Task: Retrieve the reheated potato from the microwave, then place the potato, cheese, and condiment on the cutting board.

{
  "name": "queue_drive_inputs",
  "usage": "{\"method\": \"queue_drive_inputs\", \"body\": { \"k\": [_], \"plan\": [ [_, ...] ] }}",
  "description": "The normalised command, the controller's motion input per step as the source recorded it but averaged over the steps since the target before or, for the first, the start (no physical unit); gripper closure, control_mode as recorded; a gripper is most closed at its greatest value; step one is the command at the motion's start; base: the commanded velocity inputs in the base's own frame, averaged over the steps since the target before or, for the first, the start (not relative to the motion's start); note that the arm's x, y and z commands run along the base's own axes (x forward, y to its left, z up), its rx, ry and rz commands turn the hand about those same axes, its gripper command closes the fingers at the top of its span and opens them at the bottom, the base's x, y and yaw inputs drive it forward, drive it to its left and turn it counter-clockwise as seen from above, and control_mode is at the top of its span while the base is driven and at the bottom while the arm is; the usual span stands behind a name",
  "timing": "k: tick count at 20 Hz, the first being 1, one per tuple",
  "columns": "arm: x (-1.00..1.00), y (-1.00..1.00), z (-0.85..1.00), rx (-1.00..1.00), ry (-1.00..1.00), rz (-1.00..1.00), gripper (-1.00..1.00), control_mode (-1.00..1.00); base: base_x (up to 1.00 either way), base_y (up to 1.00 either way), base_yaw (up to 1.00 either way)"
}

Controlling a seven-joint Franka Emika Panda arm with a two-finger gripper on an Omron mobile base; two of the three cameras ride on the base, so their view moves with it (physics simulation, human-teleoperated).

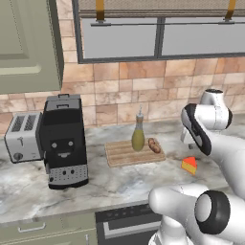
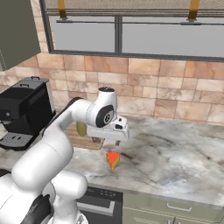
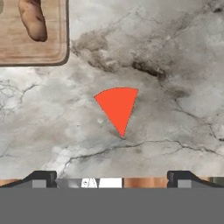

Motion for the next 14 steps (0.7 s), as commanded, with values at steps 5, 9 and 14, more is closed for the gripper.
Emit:
{"method": "queue_drive_inputs", "body": {
  "k": [5,9,14],
  "plan": [
    [0.17,-0.08,-0.25,0.00,0.00,0.00,-1.00,-1.00,0.00,0.00,0.00],
    [0.16,-0.02,-0.30,0.00,0.00,0.00,-1.00,-1.00,0.00,0.00,0.00],
    [0.14,-0.03,-0.32,0.00,0.00,0.00,-1.00,-1.00,0.00,0.00,0.00]
  ]
}}
